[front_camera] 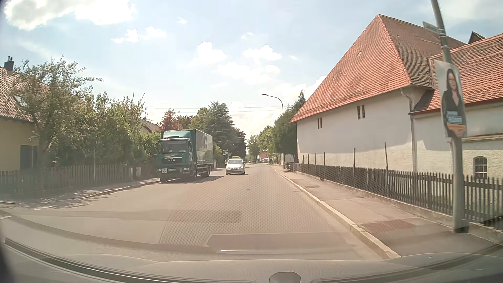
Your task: Follow the waypoints while adhering to traffic rules and regulations
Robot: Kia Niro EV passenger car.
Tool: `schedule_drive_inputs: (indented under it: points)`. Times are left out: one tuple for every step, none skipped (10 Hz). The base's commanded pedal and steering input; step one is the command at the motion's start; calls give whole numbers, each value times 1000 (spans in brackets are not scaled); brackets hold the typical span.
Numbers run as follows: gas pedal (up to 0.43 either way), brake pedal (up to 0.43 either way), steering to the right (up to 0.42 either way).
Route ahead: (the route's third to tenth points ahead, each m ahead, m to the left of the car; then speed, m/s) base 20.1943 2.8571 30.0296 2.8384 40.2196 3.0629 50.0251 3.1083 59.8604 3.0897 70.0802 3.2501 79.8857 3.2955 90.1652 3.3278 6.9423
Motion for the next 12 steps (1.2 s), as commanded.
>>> schedule_drive_inputs:
  points:
    - [228,0,1]
    - [240,0,2]
    - [248,0,4]
    - [260,0,6]
    - [260,0,8]
    - [260,0,6]
    - [260,0,1]
    - [260,0,-4]
    - [260,0,-9]
    - [260,0,-9]
    - [260,0,-9]
    - [260,0,-11]
